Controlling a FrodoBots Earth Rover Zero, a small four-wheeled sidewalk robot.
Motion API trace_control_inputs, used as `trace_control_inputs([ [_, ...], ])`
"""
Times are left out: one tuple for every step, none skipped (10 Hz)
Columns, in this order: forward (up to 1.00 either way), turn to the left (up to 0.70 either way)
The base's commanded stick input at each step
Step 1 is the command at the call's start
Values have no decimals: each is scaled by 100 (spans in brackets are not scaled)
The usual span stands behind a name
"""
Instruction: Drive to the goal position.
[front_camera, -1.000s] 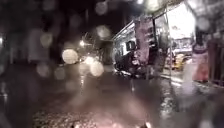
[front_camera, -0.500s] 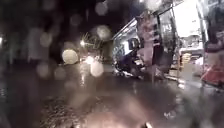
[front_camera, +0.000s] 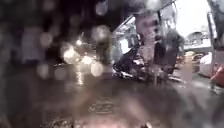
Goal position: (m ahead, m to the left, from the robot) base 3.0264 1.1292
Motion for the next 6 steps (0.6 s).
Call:
trace_control_inputs([
  [70, -8],
  [70, -1],
  [70, 0],
  [70, 0],
  [70, 0],
  [70, 0],
])
